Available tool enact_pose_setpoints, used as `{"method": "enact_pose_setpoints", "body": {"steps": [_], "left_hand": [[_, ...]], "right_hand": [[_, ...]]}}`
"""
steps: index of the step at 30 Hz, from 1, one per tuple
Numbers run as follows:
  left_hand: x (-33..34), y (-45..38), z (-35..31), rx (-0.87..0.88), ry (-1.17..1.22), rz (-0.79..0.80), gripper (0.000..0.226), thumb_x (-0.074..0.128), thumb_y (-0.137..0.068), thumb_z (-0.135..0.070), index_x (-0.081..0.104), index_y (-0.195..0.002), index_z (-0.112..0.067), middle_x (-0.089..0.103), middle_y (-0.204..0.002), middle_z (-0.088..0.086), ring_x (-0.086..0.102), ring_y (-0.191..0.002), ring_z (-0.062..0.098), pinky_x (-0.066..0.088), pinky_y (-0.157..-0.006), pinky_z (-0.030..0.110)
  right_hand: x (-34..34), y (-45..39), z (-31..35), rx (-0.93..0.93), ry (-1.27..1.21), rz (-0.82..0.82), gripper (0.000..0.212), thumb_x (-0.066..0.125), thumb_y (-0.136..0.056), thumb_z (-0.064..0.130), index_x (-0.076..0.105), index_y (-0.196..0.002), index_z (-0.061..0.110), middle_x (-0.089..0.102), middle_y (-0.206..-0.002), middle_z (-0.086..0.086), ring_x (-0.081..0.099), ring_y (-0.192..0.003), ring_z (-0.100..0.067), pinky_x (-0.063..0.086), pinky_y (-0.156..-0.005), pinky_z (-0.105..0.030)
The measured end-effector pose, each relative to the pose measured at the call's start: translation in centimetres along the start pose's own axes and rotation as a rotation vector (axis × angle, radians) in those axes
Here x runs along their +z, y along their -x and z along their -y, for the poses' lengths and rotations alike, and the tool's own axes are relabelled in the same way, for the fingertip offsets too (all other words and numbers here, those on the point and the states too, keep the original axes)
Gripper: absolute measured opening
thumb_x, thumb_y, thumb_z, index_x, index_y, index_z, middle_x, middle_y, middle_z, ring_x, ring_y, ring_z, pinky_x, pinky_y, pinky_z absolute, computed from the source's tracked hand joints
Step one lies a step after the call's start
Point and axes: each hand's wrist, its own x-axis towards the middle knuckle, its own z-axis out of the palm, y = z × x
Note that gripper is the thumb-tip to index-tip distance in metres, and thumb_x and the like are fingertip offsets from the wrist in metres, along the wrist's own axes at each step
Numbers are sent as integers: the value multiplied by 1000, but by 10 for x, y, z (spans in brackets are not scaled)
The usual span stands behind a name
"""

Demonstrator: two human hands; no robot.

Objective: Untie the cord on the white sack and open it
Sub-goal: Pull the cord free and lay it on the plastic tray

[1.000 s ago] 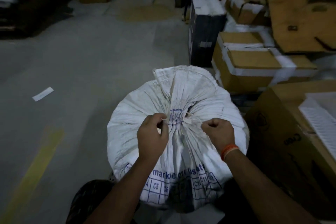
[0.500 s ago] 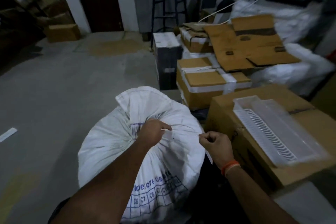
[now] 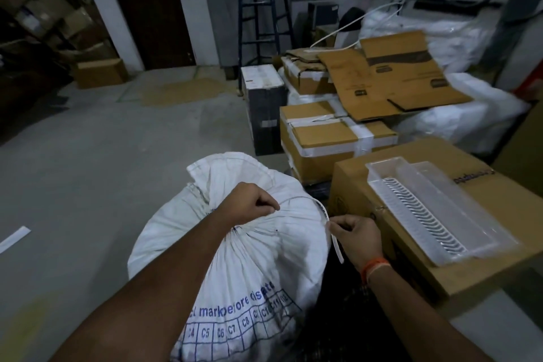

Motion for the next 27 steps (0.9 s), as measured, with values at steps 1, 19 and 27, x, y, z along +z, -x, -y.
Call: {"method": "enact_pose_setpoints", "body": {"steps": [1, 19, 27], "left_hand": [[-2, 1, -1, 20, 16, 47, 23, 74, -88, -9, 83, -104, -22, 81, -99, -8, 73, -96, 0, 57, -90, 19], [-23, 34, 14, 240, -297, -158, 15, 70, -91, -36, 76, -93, -22, 72, -93, -7, 68, -86, 12, 56, -78, 35], [-18, 16, 2, 289, -170, -282, 7, 78, -86, -24, 78, -90, -18, 69, -99, -2, 66, -89, 14, 55, -80, 31]], "right_hand": [[0, 0, 2, -2, -12, 1, 7, 81, -83, 21, 83, -88, 16, 79, -83, 8, 71, -82, -4, 55, -80, -24], [16, 10, 39, -21, -124, 177, 6, 84, -83, 16, 82, -77, 13, 79, -78, 0, 76, -78, -21, 64, -75, -36], [-18, 9, 51, -127, 148, 87, 6, 81, -81, 17, 82, -76, 17, 74, -73, 15, 65, -68, 9, 49, -66, -12]]}}
